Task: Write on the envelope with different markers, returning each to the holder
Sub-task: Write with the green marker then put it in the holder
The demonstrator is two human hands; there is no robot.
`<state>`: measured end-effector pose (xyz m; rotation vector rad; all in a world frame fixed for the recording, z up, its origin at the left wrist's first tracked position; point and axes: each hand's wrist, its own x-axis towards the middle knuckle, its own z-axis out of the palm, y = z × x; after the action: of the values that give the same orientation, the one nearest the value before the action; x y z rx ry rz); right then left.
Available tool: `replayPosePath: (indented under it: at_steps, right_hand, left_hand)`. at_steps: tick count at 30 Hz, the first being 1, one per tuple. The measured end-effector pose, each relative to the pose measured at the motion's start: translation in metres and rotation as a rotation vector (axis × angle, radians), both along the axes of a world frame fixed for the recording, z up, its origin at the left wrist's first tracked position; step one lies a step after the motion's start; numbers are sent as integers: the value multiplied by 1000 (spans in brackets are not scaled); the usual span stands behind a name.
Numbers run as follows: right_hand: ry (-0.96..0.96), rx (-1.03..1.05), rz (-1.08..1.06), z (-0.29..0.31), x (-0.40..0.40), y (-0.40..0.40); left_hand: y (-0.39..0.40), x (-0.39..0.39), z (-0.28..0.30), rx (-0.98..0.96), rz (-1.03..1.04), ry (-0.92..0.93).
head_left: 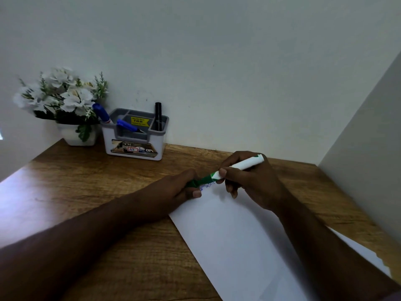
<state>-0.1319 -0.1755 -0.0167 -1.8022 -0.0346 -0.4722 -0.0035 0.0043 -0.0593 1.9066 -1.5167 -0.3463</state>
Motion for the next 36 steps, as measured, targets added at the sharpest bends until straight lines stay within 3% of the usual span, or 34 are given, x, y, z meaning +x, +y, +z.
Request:
replayPosePath:
  at_steps: [7, 14, 19, 22, 25, 27, 29, 32, 36]
  right_hand:
    - [63, -162, -37, 4, 2, 18]
    - [39, -56, -86, -1, 13, 37]
    - [-9, -57, -94, 10, 23, 51]
    - [-71, 24, -83, 21, 32, 56]
    - [-158, -283, -117, 33, 53, 65]
    - [-198, -616, -84, 45, 75, 72]
    - [-149, -769, 6, 57, 100, 77]
    - [-58, -678, 40, 70, 137, 90]
    - [-233, -410, -111, 71, 183, 106]
  left_hand:
    - [1, 0, -1, -52, 11, -57]
    - [6, 3, -3, -164, 136, -30]
    - [11, 3, 4, -381, 201, 144]
    - [17, 17, 8, -534, 362, 309]
    - [36, 43, 11, -662, 601, 266]
    - [50, 61, 10, -629, 732, 98]
    - [56, 74, 8, -593, 817, 32]
    - [55, 87, 4, -576, 886, 49]
    - [51, 93, 0, -570, 912, 79]
